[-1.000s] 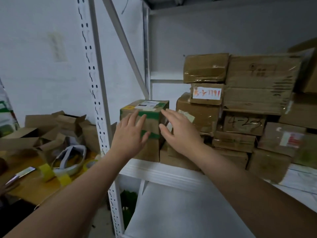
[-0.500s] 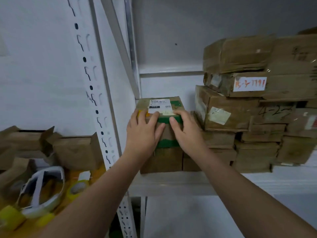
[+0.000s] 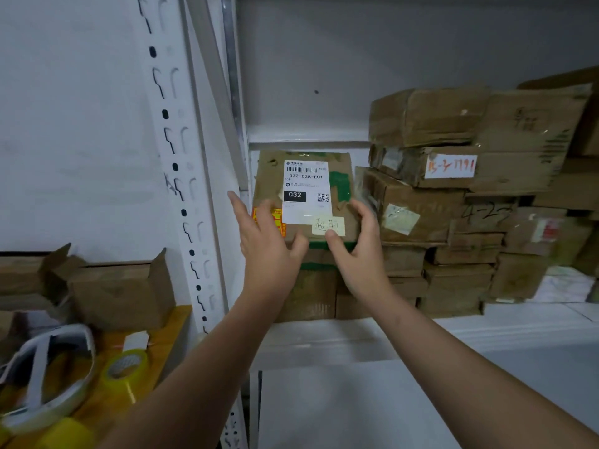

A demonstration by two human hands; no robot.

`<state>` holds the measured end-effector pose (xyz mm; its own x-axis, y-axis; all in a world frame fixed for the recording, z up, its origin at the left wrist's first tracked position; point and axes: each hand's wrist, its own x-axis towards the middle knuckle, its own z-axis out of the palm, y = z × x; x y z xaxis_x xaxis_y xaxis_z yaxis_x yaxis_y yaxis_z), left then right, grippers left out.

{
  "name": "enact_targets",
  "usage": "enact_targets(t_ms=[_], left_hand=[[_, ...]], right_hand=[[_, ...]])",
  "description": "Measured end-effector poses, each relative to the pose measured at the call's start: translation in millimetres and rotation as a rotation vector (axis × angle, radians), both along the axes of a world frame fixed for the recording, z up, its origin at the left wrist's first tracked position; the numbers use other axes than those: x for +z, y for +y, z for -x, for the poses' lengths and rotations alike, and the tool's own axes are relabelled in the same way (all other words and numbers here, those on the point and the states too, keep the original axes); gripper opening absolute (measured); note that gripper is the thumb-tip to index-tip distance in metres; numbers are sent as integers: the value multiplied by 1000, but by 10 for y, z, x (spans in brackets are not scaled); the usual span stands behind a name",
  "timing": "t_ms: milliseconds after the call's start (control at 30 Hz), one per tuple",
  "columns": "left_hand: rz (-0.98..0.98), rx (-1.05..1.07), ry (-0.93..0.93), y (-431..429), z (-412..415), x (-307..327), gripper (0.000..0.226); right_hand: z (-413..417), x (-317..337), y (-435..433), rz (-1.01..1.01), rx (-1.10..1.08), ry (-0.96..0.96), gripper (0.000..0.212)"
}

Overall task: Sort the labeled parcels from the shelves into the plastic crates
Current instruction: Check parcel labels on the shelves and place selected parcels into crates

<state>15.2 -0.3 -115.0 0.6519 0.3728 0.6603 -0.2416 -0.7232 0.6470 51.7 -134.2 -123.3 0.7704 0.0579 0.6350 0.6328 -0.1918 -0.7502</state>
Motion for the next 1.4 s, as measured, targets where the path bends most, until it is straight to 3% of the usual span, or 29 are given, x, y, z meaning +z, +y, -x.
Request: enact_targets(t_ms=[100,233,400,567,667,767,1000,1400], left_hand=[[26,15,59,-93,132,108,77],[33,32,-36,-162,296,171,74],[143,16,-69,-158,480,182,88],[284,-176,-194,-136,635,119,69],[440,-311,-216,-161,729,157,42],[430,-253,-241,-169,795,138,38],[402,-202,-262,-221,852,34,47],[412,-122,-293,-563,1161,-61,43]], right_hand=[[75,17,-93,-28,135,33,75],[145,46,-280,-21,170,42,86],[191,122,-418,20,203,75,96],[353,182,-461,-27,316,50,79],[411,230,-482,-119,370,64,47],[468,278,-495,-130,400,54,20],[454,181,-573,-32,360,3,40],[730,15,-760,-108,381,45,35]])
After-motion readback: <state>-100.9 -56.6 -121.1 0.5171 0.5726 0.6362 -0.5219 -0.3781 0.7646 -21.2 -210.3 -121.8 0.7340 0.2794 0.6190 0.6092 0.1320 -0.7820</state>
